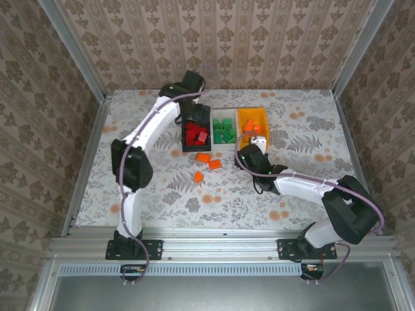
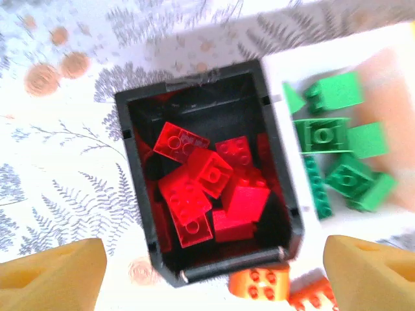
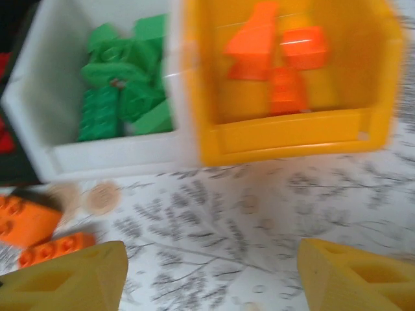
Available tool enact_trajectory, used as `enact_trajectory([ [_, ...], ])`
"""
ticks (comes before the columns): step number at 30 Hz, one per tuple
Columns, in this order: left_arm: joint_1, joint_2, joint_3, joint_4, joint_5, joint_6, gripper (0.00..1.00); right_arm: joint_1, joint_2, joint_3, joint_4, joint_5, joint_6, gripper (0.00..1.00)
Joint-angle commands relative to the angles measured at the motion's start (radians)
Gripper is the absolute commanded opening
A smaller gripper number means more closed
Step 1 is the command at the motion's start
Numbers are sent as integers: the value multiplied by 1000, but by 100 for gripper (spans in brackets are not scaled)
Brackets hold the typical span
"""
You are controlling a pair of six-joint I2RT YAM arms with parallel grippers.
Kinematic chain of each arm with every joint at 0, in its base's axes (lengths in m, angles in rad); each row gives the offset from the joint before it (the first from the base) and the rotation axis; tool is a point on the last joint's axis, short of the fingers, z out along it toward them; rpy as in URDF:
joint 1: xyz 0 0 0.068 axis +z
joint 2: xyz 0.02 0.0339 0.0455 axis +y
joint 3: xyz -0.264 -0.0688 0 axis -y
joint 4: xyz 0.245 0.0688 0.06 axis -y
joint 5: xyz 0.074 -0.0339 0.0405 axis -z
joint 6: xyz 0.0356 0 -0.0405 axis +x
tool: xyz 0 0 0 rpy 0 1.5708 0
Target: Sort the legos into containers by color
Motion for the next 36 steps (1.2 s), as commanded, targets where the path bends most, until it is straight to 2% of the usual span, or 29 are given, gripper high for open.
enact_trajectory([
  [1,40,-113,-86,-22,81,-36,92,60,74,82,-24,-104,-99,82],
  [4,126,-186,-211,24,236,-83,100,95,156,167,-86,-135,-120,85],
  [6,194,-237,-342,130,446,-112,100,105,213,232,-139,-158,-118,87],
  [8,249,-280,-456,248,575,-175,100,107,257,278,-176,-179,-111,87],
  [12,321,-324,-587,396,701,-292,100,108,335,353,-248,-200,-99,87],
  [18,325,-338,-628,412,695,-323,100,111,381,377,-310,-125,-74,87],
  [27,331,-340,-654,441,718,-360,99,107,480,457,-332,-95,-86,78],
  [32,336,-347,-657,445,717,-361,99,105,523,506,-341,-72,-93,65],
  [36,337,-350,-659,446,715,-361,99,107,499,501,-342,-59,-97,48],
])
